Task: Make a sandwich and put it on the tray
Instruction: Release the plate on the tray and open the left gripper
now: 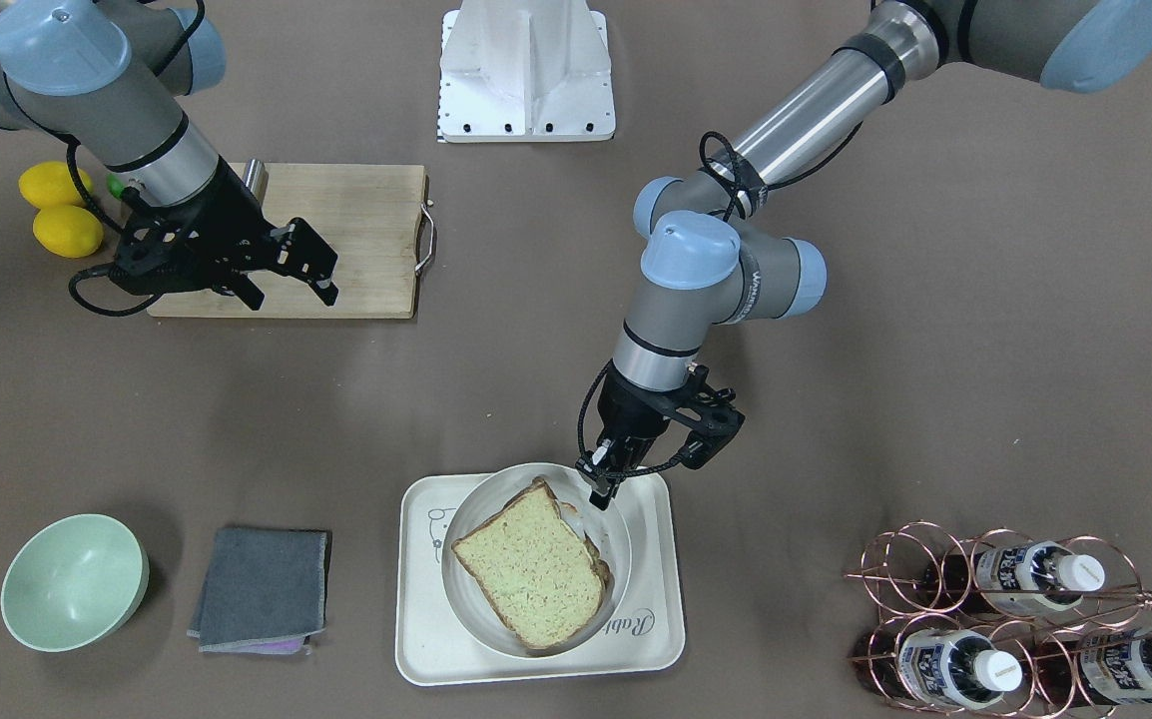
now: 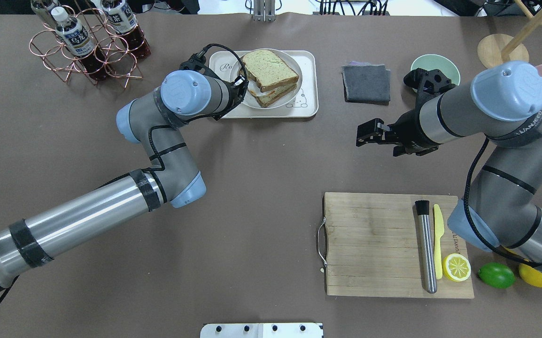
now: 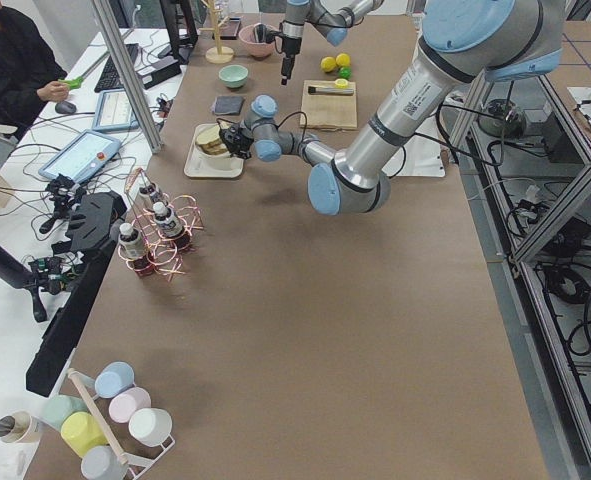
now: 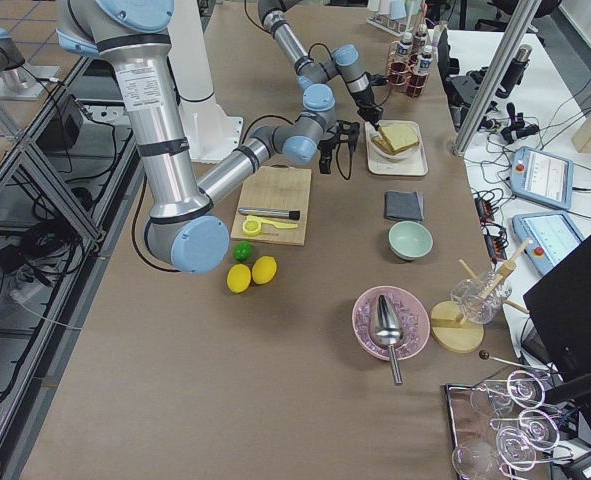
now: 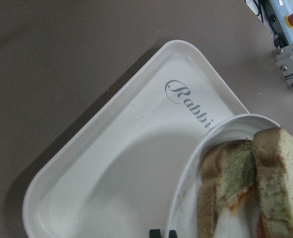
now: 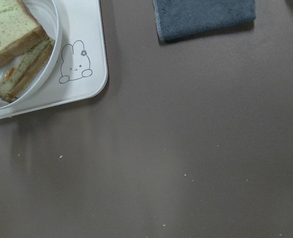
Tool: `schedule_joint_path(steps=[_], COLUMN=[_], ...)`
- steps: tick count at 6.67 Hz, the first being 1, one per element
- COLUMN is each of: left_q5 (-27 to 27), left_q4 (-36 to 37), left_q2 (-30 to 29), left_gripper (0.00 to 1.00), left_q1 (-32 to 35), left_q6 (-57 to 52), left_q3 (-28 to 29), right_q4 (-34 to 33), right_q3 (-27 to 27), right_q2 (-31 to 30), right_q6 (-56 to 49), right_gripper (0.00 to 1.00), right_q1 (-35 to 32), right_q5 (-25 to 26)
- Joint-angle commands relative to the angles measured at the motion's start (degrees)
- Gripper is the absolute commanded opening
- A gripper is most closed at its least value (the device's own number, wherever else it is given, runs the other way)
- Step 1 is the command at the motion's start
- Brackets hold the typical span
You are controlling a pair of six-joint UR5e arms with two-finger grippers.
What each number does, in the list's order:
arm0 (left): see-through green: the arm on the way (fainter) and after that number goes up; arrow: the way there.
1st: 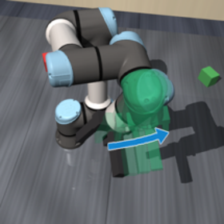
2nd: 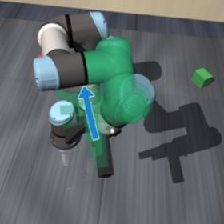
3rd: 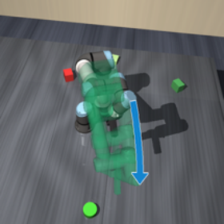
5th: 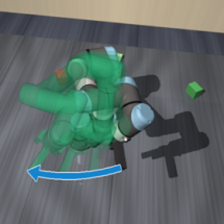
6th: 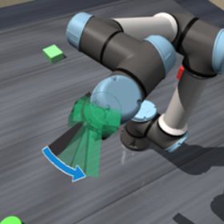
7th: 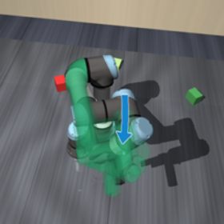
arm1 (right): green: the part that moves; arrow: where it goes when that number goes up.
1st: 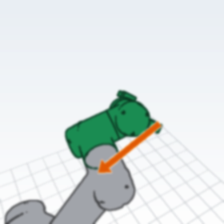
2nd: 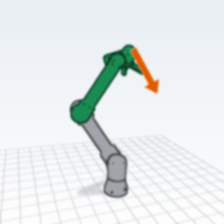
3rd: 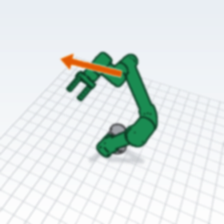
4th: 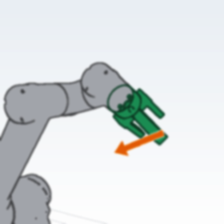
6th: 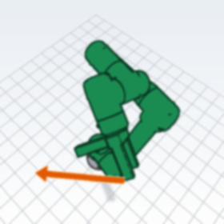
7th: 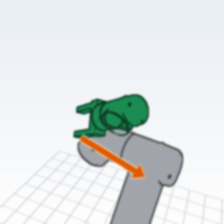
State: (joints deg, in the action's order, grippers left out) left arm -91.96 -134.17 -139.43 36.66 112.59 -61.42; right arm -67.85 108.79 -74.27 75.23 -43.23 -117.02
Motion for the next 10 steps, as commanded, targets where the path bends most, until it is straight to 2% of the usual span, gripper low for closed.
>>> schedule_joint_path(steps=[1,4,5,6,7,8,10], left_q5=[0.2,1.87,2.57,2.57,2.4,1.88,-2.5], left_q4=[-0.04,-0.04,-0.04,-0.12,-1.08,-1.27,-1.01], left_q2=[-0.05,-0.05,-0.05,-0.05,0.04,0.04,0.91], left_gripper=[0.0,0.0,0.18,0.19,0.55,0.74,0.74], left_q1=[-0.1,-0.01,-0.01,-0.01,0.25,0.95,4.28], left_q6=[0.0,0.18,0.18,0.09,-0.08,-0.52,-3.76], left_q3=[0.07,1.74,1.74,1.74,1.74,1.66,-0.88], right_q4=[0.0,0.0,0.0,0.0,0.0,0.0,0.0], right_q3=[0.02,-0.15,-0.24,-0.33,-1.03,-1.73,-2.18], right_q2=[0.0,0.09,0.18,0.27,1.05,1.93,2.29], right_q6=[0.0,0.0,0.0,0.0,0.0,-0.09,-2.1], right_gripper=[1.0,1.0,1.0,1.0,1.0,1.0,1.0], right_q1=[-0.01,0.25,0.25,0.34,0.34,0.17,-0.45], right_q5=[0.04,0.04,0.04,0.13,0.13,0.3,0.39])
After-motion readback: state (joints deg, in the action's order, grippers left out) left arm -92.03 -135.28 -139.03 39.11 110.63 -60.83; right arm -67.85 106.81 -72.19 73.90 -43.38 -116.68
